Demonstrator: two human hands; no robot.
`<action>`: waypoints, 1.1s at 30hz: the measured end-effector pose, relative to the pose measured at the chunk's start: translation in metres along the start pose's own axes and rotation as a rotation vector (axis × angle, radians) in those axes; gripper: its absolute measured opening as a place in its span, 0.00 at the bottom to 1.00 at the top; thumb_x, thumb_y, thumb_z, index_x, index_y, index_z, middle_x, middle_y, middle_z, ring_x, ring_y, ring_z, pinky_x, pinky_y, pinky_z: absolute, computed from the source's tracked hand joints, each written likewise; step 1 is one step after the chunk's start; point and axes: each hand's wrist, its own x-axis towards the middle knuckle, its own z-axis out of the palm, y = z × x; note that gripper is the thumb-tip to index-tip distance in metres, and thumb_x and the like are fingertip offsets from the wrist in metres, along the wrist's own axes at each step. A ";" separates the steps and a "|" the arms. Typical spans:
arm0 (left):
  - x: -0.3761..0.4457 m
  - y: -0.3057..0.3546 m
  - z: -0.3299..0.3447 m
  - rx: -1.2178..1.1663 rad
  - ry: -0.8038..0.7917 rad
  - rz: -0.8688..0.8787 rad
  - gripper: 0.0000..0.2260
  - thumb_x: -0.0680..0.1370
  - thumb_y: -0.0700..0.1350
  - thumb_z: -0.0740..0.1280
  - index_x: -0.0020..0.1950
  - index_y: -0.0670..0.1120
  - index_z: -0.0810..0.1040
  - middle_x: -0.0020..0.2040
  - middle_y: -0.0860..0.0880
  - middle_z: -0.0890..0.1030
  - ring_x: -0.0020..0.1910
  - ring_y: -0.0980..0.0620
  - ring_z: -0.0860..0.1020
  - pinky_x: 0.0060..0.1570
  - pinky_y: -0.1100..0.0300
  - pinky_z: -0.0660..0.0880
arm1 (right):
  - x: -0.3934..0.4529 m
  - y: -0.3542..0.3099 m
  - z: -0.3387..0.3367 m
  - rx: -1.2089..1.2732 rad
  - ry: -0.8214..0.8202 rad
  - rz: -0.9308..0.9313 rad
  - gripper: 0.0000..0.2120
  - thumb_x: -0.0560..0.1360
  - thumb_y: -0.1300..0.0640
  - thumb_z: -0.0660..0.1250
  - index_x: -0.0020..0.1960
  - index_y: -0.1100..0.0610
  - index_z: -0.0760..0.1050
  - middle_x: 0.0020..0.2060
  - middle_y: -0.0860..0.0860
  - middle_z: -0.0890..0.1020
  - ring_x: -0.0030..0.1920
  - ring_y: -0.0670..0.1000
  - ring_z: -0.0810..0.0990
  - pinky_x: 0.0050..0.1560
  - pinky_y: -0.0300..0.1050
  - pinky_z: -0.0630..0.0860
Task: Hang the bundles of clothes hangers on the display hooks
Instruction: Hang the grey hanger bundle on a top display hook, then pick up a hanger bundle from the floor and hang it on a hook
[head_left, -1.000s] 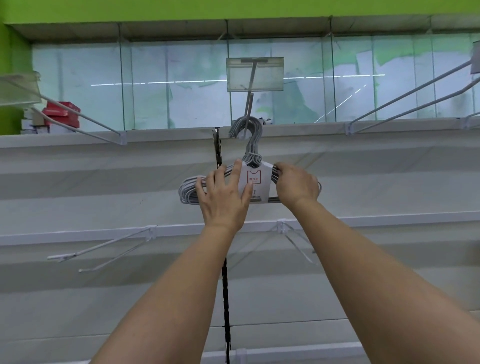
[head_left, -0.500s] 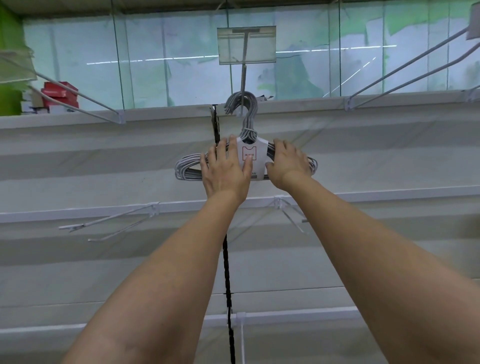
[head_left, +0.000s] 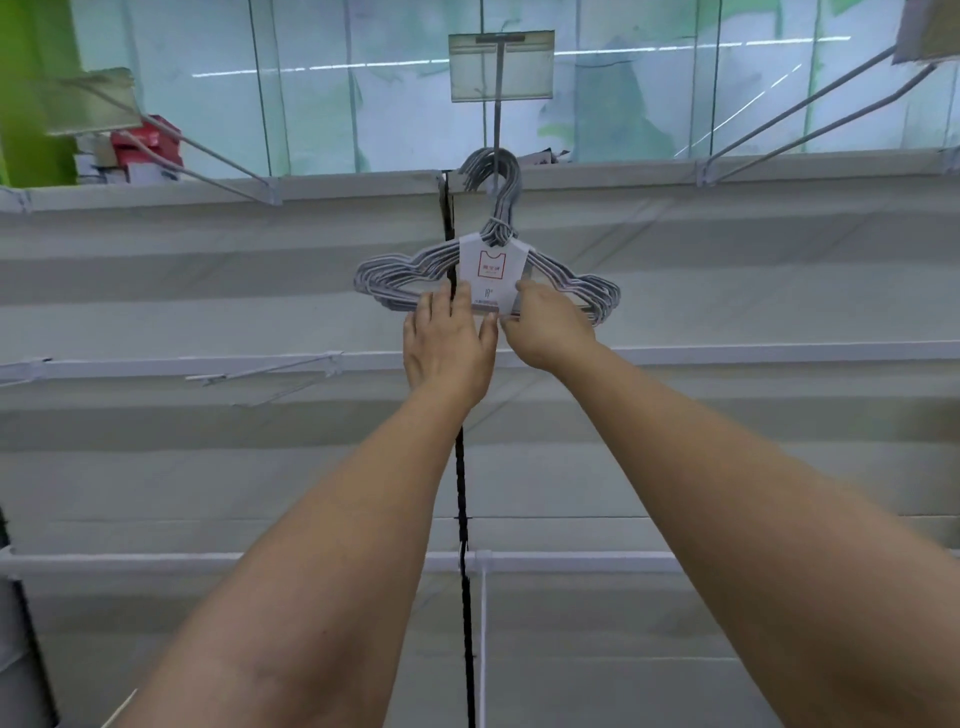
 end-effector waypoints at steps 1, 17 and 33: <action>-0.007 -0.003 0.000 0.003 -0.017 -0.007 0.25 0.82 0.55 0.51 0.77 0.46 0.56 0.77 0.46 0.57 0.76 0.46 0.53 0.74 0.51 0.50 | -0.006 -0.005 0.002 0.001 -0.020 -0.006 0.19 0.79 0.55 0.59 0.68 0.59 0.66 0.64 0.57 0.73 0.63 0.59 0.73 0.57 0.50 0.70; -0.152 -0.060 0.022 -0.069 -0.396 -0.068 0.22 0.83 0.52 0.51 0.75 0.45 0.59 0.74 0.45 0.64 0.71 0.45 0.63 0.69 0.51 0.60 | -0.154 -0.007 0.075 0.021 -0.222 0.250 0.18 0.81 0.56 0.56 0.69 0.61 0.66 0.66 0.57 0.73 0.65 0.58 0.72 0.59 0.49 0.70; -0.313 -0.032 0.030 -0.227 -0.720 0.101 0.21 0.83 0.52 0.52 0.74 0.44 0.62 0.72 0.44 0.67 0.69 0.44 0.66 0.65 0.50 0.64 | -0.350 0.047 0.090 -0.077 -0.322 0.723 0.19 0.80 0.55 0.58 0.69 0.60 0.68 0.67 0.59 0.73 0.66 0.60 0.72 0.63 0.49 0.69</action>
